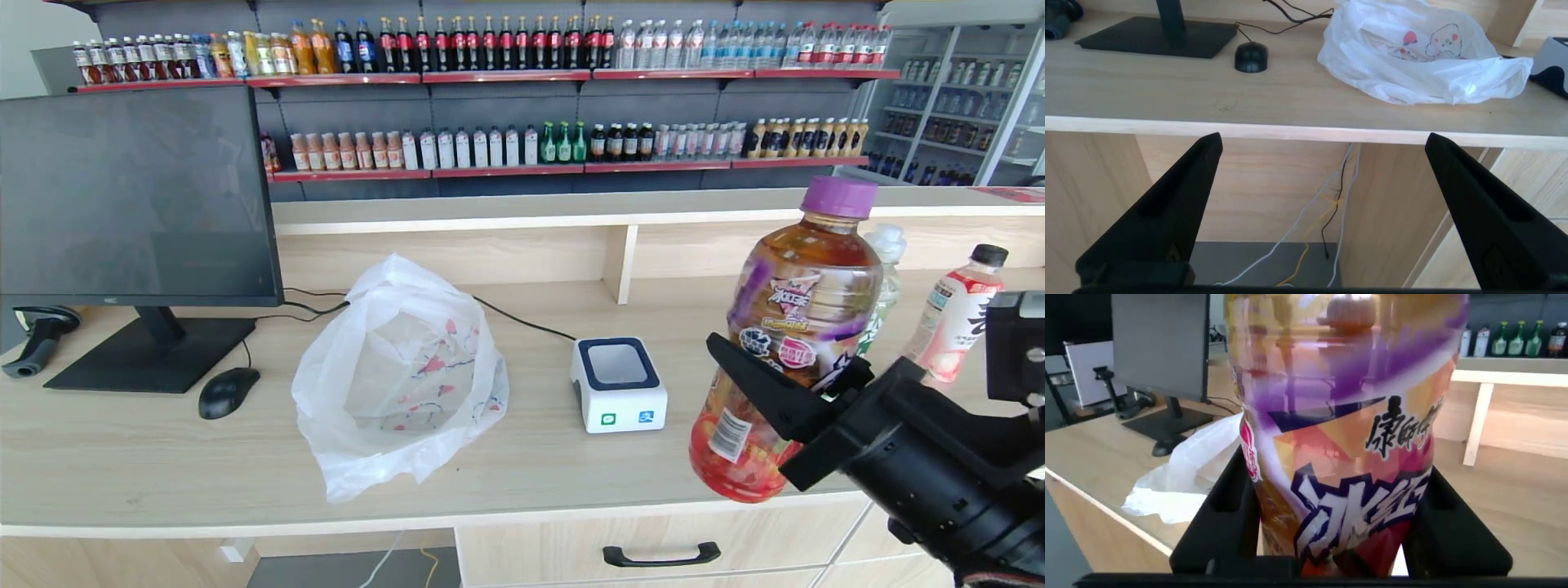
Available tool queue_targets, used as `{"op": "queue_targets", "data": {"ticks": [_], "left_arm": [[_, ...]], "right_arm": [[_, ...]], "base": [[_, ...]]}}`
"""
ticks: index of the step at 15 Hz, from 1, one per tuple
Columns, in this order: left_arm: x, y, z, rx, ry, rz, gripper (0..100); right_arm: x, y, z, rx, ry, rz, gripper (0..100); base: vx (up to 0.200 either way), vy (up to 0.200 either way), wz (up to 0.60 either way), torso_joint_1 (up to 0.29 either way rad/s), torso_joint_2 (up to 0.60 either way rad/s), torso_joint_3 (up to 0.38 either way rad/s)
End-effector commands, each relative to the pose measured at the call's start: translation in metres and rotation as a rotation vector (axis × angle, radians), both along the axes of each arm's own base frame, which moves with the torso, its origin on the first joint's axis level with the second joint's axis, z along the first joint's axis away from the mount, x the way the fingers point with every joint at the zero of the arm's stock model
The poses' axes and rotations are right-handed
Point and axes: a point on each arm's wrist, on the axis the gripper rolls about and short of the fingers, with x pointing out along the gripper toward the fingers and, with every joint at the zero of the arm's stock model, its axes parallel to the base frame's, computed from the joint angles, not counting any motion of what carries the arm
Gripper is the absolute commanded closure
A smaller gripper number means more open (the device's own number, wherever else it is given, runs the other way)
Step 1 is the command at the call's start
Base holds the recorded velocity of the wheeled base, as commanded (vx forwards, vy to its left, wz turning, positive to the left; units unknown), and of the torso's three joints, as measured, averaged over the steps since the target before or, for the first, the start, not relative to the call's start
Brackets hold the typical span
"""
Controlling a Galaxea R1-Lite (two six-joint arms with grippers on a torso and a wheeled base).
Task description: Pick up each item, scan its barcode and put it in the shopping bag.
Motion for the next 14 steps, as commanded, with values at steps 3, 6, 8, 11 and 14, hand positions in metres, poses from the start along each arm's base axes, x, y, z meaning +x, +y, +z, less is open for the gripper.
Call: {"op": "queue_targets", "data": {"ticks": [3,6,8,11,14], "left_arm": [[0.000,0.000,0.000,0.001,0.000,-0.002,0],[0.000,0.000,0.000,-0.001,0.000,0.001,0],[0.000,0.000,0.000,-0.001,0.000,0.000,0],[0.000,0.000,0.000,-0.001,-0.002,-0.002,0],[0.000,0.000,0.000,-0.002,-0.002,0.000,0]], "right_arm": [[0.019,-0.004,-0.011,-0.015,0.054,-0.059,100],[0.030,-0.013,-0.012,-0.017,0.055,-0.124,100],[0.041,-0.023,-0.002,0.011,0.016,-0.186,100],[0.041,-0.028,0.003,0.023,-0.002,-0.206,100],[0.042,-0.028,0.008,0.024,-0.027,-0.211,100]], "base": [[0.000,0.000,0.00,0.000,0.00,0.000],[0.000,0.000,0.00,0.000,0.00,0.000],[0.000,0.000,0.00,0.000,0.00,0.000],[0.000,0.000,0.00,0.000,0.00,0.000],[-0.200,0.000,0.00,0.006,0.00,0.001]]}}
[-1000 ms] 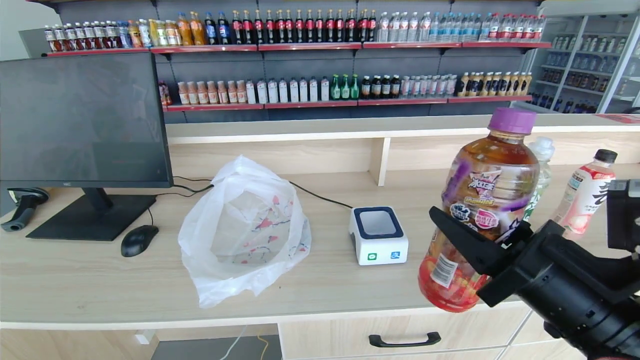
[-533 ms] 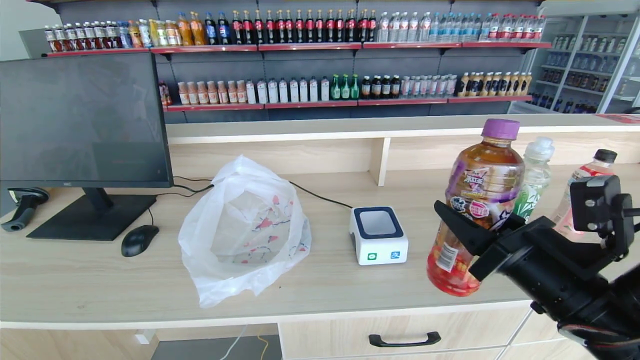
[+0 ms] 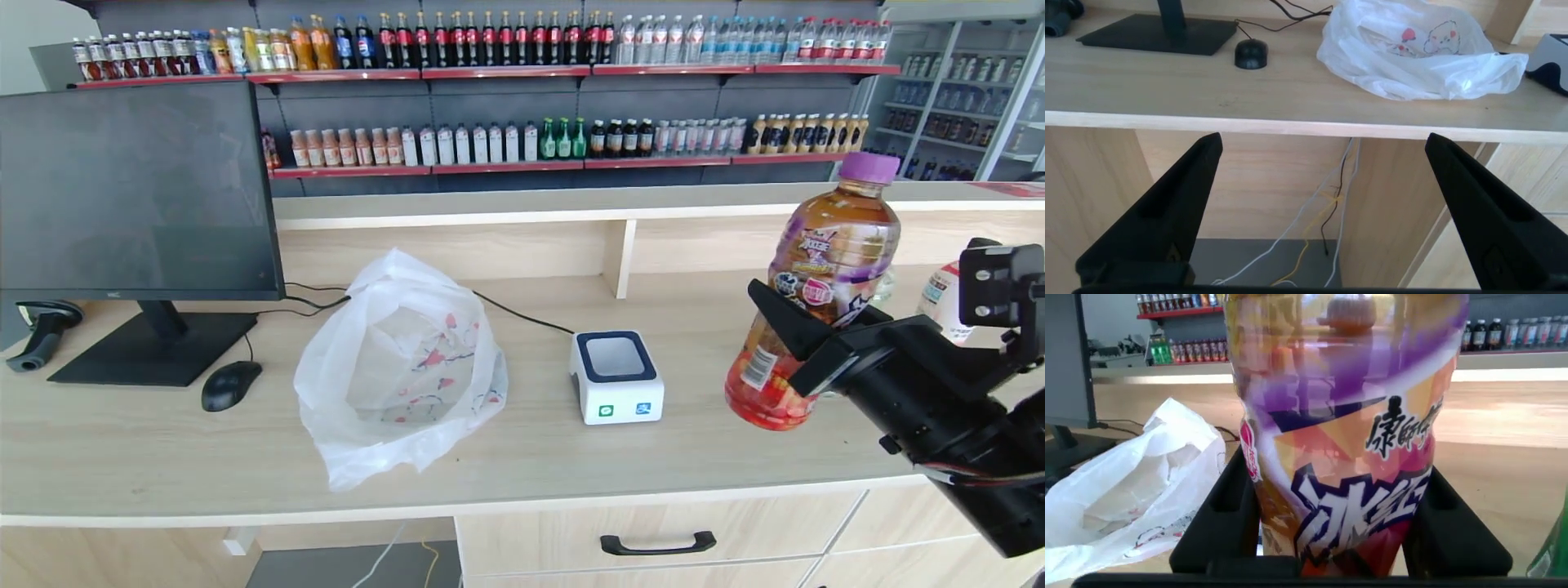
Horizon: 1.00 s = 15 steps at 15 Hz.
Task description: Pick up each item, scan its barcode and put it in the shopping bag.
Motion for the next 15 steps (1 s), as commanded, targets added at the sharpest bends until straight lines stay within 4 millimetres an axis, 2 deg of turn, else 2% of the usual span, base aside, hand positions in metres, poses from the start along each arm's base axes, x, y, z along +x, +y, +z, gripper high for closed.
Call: {"op": "queue_targets", "data": {"ticks": [1,3,6,15], "left_arm": [[0.0000,0.0000,0.0000,0.000,-0.001,0.000,0],[0.0000,0.0000,-0.0002,0.002,0.001,0.001,0],[0.0000,0.0000,-0.0002,0.005,0.001,-0.002,0],[0.0000,0.0000,-0.0002,0.003,0.001,0.000,0]], "right_arm": [[-0.0030,-0.0019,0.0049,0.012,-0.021,0.000,100],[-0.0047,-0.0028,0.0045,0.010,-0.020,-0.001,100],[-0.0001,-0.0012,0.0032,0.006,-0.015,-0.004,100],[0.0009,-0.0006,0.0029,0.004,-0.014,-0.005,100]], "base": [[-0.200,0.000,0.00,-0.002,0.00,0.007],[-0.200,0.000,0.00,-0.019,0.00,0.007],[0.000,0.000,0.00,0.000,0.00,0.000],[0.000,0.200,0.00,0.007,0.00,0.004]]}}
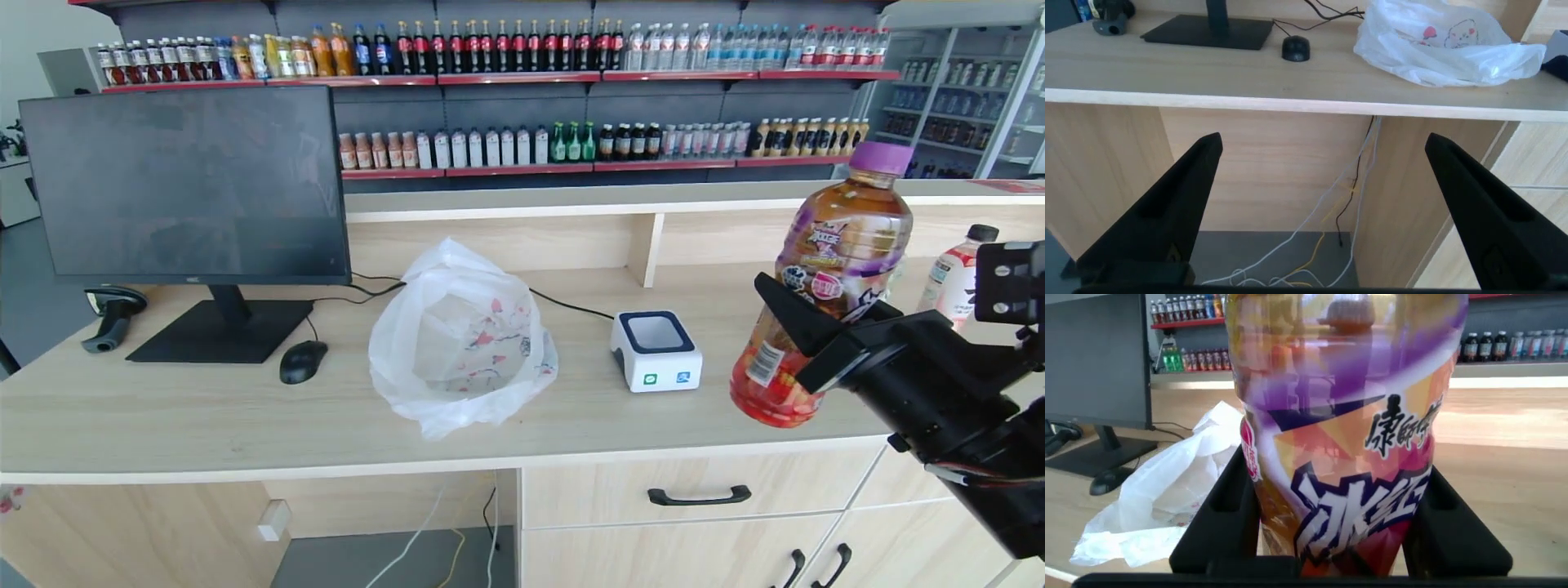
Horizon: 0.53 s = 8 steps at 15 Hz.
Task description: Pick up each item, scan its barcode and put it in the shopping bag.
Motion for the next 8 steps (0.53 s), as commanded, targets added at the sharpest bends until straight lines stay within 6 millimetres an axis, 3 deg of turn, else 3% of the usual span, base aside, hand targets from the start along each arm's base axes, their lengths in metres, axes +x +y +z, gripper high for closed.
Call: {"op": "queue_targets", "data": {"ticks": [1,4,8], "left_arm": [[0.0000,0.0000,0.0000,0.000,0.000,0.000,0],[0.0000,0.0000,0.0000,0.000,0.000,0.000,0],[0.0000,0.0000,0.0000,0.000,0.000,0.000,0]], "right_arm": [[0.0040,0.0022,-0.0007,-0.001,0.002,0.000,100],[0.0102,0.0087,0.0005,0.002,-0.004,0.013,100],[0.0106,0.0089,-0.0023,-0.004,0.007,0.011,100]], "base": [[0.000,0.200,0.00,-0.002,-0.01,0.002],[0.000,0.200,0.00,0.001,0.00,0.004],[0.000,0.000,0.00,0.000,0.00,0.000]]}}
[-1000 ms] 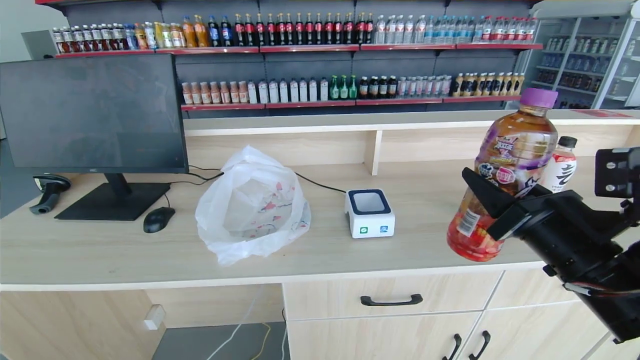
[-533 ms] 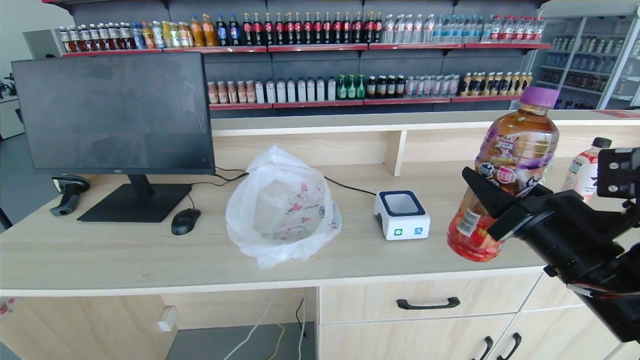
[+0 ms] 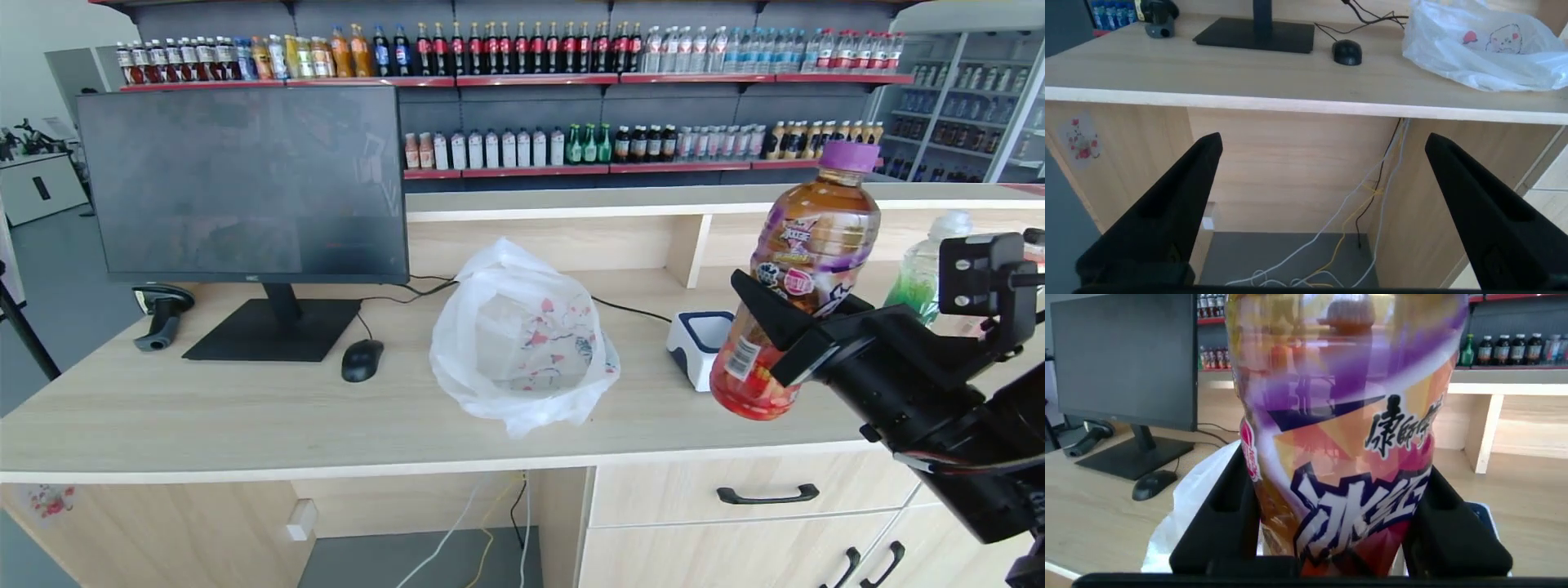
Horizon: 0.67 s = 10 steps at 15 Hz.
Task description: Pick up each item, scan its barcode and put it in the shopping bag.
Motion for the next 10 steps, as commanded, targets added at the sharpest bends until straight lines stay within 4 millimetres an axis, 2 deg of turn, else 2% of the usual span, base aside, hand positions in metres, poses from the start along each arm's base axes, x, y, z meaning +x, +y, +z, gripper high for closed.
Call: {"op": "queue_targets", "data": {"ticks": [1,5,10], "left_arm": [[0.000,0.000,0.000,0.000,0.000,0.000,0],[0.000,0.000,0.000,-0.002,0.000,0.000,0],[0.000,0.000,0.000,-0.003,0.000,0.000,0]], "right_arm": [[0.000,0.001,-0.002,-0.002,0.006,0.000,100],[0.004,0.002,-0.001,-0.008,0.001,-0.002,100],[0.024,0.006,0.004,-0.048,-0.050,0.014,100]], "base": [[0.200,0.000,0.00,0.002,0.00,0.002],[0.200,0.000,0.00,-0.005,0.00,0.001],[0.000,0.000,0.00,0.000,0.00,0.000]]}}
